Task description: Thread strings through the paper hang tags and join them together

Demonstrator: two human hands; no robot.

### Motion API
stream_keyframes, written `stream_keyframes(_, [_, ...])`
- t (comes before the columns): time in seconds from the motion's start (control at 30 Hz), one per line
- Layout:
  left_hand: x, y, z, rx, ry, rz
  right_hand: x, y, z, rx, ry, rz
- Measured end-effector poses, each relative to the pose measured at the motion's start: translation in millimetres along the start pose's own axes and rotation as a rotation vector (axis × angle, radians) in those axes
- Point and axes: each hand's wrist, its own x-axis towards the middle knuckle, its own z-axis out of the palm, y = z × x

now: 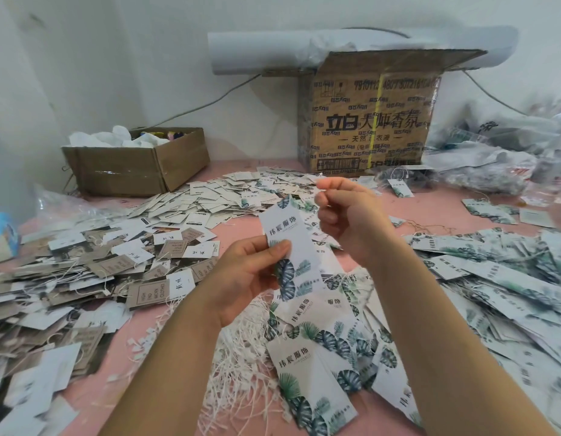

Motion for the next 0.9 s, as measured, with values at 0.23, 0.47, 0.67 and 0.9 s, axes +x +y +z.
stream_keyframes(0.23, [-0.6,3.8,-1.2,0.007,0.064,0.041,-8.0,-7.9,-9.8,-0.803,-0.179,-0.134])
stream_keyframes(0.47, [-0.8,7.0,-0.5,0.014,0.075,0.087,-9.1,10.2,2.3,-0.979,-0.342,-0.086])
stream_keyframes(0.67, [-2.7,11.2,1.1,0.048,0.088,0.132,-8.5,12.4,6.5,-0.758,-0.23,-0.157])
stream_keyframes(0.9, [-5.3,13.3,4.2,0.207,0.084,0.195,-6.2,4.7,2.2,-0.776,-0.016,-0.266])
